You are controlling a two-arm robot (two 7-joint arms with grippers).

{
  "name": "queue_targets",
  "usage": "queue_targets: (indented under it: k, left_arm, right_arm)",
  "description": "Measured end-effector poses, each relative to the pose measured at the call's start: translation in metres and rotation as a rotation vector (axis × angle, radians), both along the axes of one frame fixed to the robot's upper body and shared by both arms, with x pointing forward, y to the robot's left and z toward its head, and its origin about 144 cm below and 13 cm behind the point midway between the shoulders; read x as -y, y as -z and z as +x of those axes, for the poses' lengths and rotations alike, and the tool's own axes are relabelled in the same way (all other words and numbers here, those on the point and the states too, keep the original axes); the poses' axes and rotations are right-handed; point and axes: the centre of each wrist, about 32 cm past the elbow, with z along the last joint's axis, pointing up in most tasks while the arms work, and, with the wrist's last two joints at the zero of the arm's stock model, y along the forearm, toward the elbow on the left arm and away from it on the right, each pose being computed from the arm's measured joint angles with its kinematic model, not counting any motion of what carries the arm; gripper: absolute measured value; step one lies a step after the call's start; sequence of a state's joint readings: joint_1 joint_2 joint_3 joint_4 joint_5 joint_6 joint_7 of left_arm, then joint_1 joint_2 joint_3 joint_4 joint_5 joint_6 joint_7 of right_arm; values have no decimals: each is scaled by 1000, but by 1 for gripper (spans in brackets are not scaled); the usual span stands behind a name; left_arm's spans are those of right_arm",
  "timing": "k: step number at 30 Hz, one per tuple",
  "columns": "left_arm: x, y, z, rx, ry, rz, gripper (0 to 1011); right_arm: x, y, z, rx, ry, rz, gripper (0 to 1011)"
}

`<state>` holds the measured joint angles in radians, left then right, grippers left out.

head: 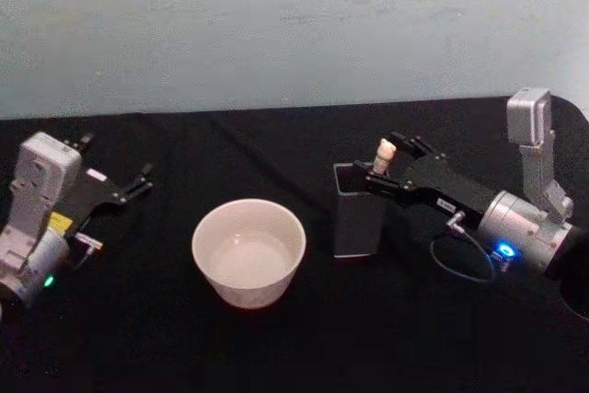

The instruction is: Pick up the stirring spoon with one hand, stir inside the cup, then place it back in its original position.

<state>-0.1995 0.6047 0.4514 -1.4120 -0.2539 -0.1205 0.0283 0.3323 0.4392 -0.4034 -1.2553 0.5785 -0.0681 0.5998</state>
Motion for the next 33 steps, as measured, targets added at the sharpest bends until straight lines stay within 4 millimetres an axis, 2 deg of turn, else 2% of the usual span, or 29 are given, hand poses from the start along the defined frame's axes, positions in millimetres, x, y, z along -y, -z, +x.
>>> queue_targets:
  k: [3,10,12,13,22,23,27,29,33]
  left_arm:
    - [0,0,0,0,0,0,1001]
    - [0,0,0,0,0,0,1001]
    - [0,0,0,0,0,0,1001]
    - [0,0,0,0,0,0,1001]
    - [0,0,0,0,0,0,1001]
    - [0,0,0,0,0,0,1001]
    - [0,0,0,0,0,0,1001]
    - [0,0,0,0,0,0,1001]
    - [0,0,0,0,0,0,1001]
  right_arm:
    - [0,0,0,0,0,0,977]
    - [0,0,0,0,1,1,811]
    - [1,0,0,0,1,1,719]
    - [1,0,0,0,2,1,719]
    - [1,0,0,0,2,2,417]
    - [1,0,0,0,2,2,417]
    - [1,0,0,0,2,2,255]
    - [1,0,0,0,2,2,212]
    - [1,0,0,0,2,2,212]
